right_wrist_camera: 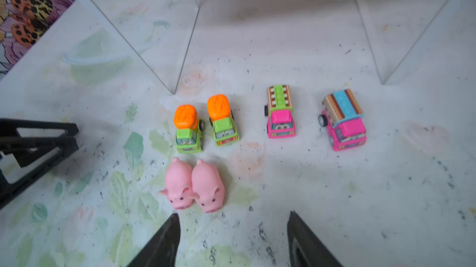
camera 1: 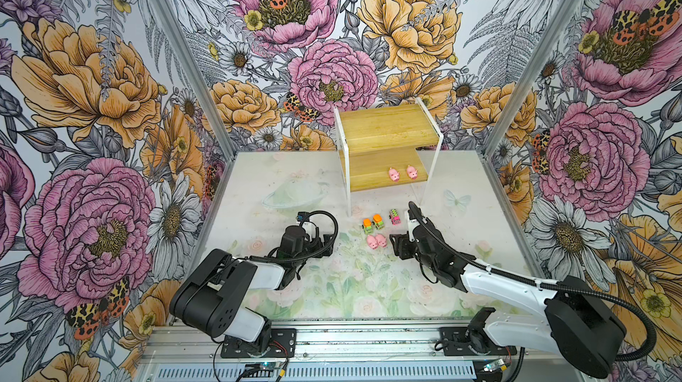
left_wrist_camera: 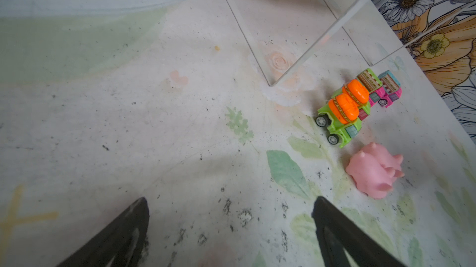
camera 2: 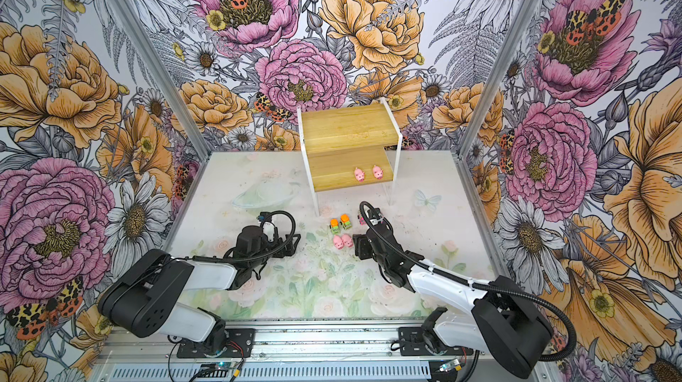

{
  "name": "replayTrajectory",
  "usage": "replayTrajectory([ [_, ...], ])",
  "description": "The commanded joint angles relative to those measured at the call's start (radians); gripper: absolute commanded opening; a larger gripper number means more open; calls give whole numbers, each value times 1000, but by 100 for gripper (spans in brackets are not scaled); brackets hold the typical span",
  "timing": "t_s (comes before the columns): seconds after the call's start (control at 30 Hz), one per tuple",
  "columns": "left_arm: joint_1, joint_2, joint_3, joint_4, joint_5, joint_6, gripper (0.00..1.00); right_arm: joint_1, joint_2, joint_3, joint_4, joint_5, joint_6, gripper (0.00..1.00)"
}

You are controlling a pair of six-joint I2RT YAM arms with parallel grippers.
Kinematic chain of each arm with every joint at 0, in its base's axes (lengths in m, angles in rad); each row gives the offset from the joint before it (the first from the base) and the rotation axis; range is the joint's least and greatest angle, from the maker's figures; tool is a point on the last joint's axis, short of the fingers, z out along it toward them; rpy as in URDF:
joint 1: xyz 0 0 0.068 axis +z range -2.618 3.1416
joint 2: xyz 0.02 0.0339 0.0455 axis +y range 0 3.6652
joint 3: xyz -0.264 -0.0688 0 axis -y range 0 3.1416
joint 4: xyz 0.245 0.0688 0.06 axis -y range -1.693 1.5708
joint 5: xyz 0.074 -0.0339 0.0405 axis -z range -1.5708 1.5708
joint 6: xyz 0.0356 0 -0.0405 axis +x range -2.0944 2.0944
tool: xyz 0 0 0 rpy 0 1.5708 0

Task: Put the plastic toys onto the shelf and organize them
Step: 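Lower the right gripper onto a pink pig near the trucks and close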

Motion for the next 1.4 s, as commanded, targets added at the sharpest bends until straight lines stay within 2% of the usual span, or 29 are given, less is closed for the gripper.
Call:
replayTrajectory([
  [0.0, 3, 15, 16, 23, 18, 8, 99, 31, 68, -14, 129, -22, 12, 66],
  [0.37, -2, 21, 25, 8, 10, 15, 99, 70, 276, 16, 265, -30, 8, 65],
  [0.6, -7, 39, 44, -9, 5, 21, 99, 52, 344, 35, 300, -19, -21, 59],
  [0.93, -10, 38, 49, -23, -12, 23, 99, 10, 404, 44, 344, -47, -45, 56],
  [1.37, -18, 41, 56, -32, -34, 17, 99, -28, 450, 71, 356, -140, -96, 53],
])
